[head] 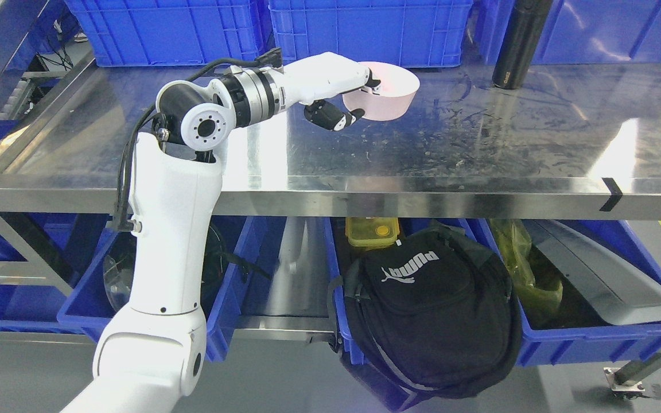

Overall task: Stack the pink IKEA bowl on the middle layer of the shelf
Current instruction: 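Lift the pink bowl off the shelf with the left hand, then hold the pink bowl in the left hand while driving to the shelf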

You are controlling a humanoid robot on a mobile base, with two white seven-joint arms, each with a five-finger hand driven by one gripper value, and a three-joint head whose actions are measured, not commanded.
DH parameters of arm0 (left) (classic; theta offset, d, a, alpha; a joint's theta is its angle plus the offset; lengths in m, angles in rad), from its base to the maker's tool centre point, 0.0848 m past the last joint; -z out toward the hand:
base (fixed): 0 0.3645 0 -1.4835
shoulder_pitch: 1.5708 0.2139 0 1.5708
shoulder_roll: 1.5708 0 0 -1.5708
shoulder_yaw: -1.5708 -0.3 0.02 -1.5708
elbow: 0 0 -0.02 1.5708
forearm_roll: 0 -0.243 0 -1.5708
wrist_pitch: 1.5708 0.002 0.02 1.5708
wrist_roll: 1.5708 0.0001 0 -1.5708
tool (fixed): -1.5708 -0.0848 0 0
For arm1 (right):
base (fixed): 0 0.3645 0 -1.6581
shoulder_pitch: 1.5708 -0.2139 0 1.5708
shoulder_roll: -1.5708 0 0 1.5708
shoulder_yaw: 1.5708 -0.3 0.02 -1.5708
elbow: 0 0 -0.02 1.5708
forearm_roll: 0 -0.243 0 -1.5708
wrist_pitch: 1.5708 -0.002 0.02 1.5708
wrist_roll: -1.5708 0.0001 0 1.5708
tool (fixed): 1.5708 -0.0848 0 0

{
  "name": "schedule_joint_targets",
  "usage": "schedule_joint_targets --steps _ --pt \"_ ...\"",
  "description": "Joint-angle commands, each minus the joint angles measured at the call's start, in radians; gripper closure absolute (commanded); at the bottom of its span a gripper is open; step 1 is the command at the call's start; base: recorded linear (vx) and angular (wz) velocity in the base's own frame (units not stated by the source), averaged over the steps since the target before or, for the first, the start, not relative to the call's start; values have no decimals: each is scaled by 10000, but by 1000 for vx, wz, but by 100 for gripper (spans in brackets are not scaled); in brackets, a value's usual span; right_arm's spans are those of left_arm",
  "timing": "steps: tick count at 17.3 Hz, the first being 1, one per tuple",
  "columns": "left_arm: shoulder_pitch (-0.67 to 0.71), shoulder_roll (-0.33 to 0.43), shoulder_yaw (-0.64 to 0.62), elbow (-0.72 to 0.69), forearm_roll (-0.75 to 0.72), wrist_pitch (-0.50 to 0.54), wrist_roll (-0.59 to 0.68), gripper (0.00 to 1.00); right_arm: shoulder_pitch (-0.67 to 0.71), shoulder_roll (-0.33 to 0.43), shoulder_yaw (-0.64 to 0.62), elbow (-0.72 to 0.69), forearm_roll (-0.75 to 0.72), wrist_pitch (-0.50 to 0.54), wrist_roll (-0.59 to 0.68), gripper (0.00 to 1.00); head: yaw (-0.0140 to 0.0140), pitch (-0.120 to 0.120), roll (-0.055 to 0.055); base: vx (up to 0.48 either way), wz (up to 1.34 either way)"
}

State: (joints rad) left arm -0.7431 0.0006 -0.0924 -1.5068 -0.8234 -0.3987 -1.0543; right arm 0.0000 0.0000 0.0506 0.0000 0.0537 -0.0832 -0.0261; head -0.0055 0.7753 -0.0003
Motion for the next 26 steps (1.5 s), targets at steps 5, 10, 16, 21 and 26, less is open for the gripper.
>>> schedule_joint_targets --steps 5,10,16,21,26 --pt "206 169 141 -501 42 -1 51 100 230 -175 0 -175 0 4 0 0 0 0 0 1 6" --pt "206 169 141 -486 58 60 51 99 230 -175 0 -175 0 4 0 0 0 0 0 -20 213" --pt "206 169 141 -471 58 76 51 99 230 -175 0 -175 0 4 0 0 0 0 0 -60 719" --pt "206 169 157 -486 58 76 51 99 230 -175 0 -175 0 4 0 0 0 0 0 -35 1104" --pt "221 169 172 -471 58 91 51 99 230 -175 0 -175 0 4 0 0 0 2 0 53 1433"
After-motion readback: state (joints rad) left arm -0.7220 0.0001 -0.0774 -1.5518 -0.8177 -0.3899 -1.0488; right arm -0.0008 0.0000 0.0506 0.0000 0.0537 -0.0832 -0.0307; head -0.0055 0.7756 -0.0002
